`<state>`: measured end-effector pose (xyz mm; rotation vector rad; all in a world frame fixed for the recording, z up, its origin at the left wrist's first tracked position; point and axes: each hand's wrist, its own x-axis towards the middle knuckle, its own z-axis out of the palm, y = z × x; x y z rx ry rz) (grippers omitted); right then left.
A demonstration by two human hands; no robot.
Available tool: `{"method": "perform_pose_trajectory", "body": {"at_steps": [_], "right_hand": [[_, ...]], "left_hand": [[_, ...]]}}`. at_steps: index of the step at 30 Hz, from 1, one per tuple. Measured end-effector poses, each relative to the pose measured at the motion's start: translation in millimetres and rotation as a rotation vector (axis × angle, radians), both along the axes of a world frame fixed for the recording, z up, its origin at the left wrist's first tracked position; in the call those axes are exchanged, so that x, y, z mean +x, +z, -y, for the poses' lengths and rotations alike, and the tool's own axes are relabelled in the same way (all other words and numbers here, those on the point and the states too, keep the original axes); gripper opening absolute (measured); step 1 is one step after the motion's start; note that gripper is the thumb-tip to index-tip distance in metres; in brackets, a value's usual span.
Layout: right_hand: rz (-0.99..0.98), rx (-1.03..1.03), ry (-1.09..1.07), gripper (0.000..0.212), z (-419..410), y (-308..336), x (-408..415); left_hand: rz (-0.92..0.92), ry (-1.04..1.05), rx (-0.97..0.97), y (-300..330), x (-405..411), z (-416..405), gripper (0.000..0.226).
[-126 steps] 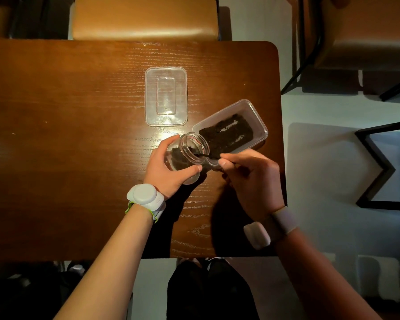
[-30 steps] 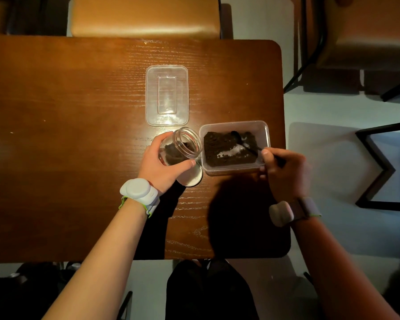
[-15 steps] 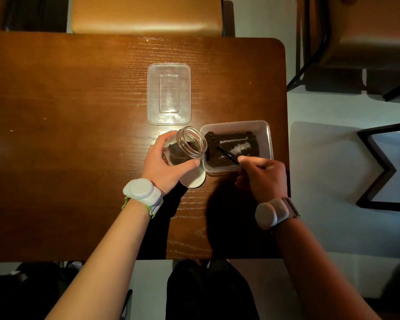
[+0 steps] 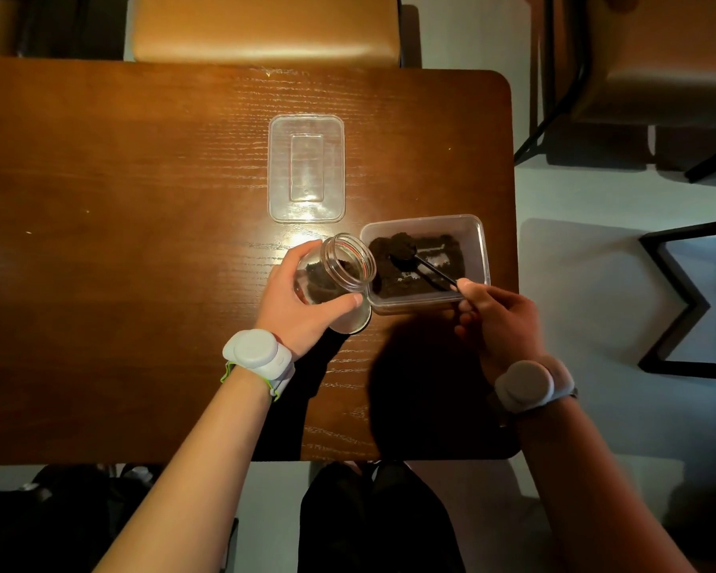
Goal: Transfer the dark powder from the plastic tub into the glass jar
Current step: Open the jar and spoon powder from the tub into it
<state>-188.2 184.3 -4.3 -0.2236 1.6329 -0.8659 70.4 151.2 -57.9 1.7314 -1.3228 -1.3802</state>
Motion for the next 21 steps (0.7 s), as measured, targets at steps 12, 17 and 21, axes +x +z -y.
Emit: {"method": "perform_pose_trajectory", "body": {"at_steps": [12,17,21], "right_hand": [[-0.032,-0.14,0.058,0.015,-17,44,2],[-0.46,-0.359,0.424,0.013,-27,38,28],[-0.908,-0.717,0.76,0.03,-28,35,31]], "left_hand": [[-0.007,-0.014,-0.003,9,-12,-9,0.092],[-0.007,-0.017,-0.01,10,-12,-10,0.091],[0.018,-0.037,-0.005,10,-12,-12,0.092]]}}
